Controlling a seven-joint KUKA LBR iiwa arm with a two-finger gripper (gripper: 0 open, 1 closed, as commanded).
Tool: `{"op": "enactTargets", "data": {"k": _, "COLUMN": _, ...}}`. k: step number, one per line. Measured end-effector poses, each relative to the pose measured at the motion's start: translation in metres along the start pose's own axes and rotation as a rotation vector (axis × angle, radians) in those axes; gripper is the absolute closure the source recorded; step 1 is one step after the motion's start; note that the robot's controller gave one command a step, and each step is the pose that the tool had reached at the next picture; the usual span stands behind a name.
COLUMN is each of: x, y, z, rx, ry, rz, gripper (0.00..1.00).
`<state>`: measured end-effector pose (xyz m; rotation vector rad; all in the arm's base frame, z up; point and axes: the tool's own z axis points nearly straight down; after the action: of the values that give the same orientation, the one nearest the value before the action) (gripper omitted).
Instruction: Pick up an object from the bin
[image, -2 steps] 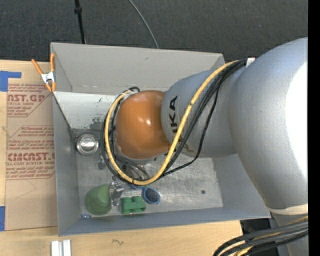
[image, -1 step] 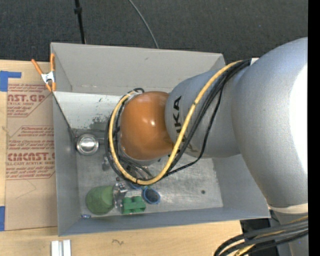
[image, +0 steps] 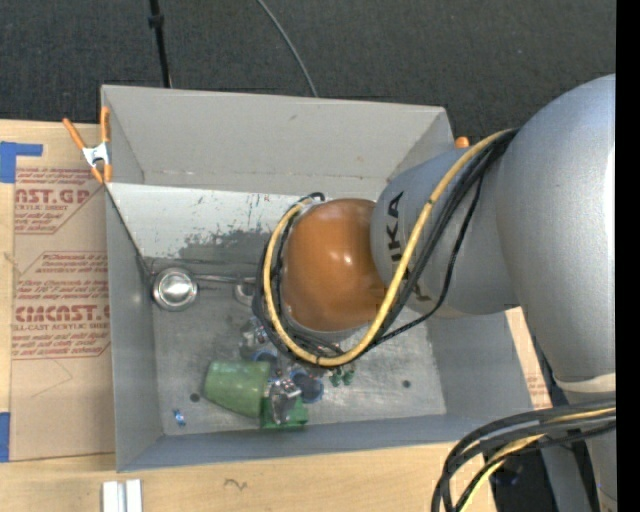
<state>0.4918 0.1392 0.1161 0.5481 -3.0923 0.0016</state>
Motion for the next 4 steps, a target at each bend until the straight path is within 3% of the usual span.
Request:
{"op": "enactTargets", "data": {"k": 1, "x": -0.001, "y": 0.002, "z": 0.000, "rx": -0.002, "ry": -0.002, "rz": -0.001, "gripper": 1.00}}
{"op": "enactTargets", "data": {"k": 2, "x": -0.001, "y": 0.002, "z": 0.000, "rx": -0.002, "ry": -0.001, "rz": -0.002, "gripper": 0.00}}
{"op": "enactTargets", "data": {"k": 3, "x": -0.004, "y": 0.015, "z": 0.027, "rx": -0.002, "ry": -0.004, "rz": -0.054, "gripper": 0.00}}
{"op": "enactTargets", "data": {"k": 4, "x": 0.000, "y": -0.005, "z": 0.043, "rx": -0.004, "ry": -0.014, "rz": -0.084, "gripper": 0.00}}
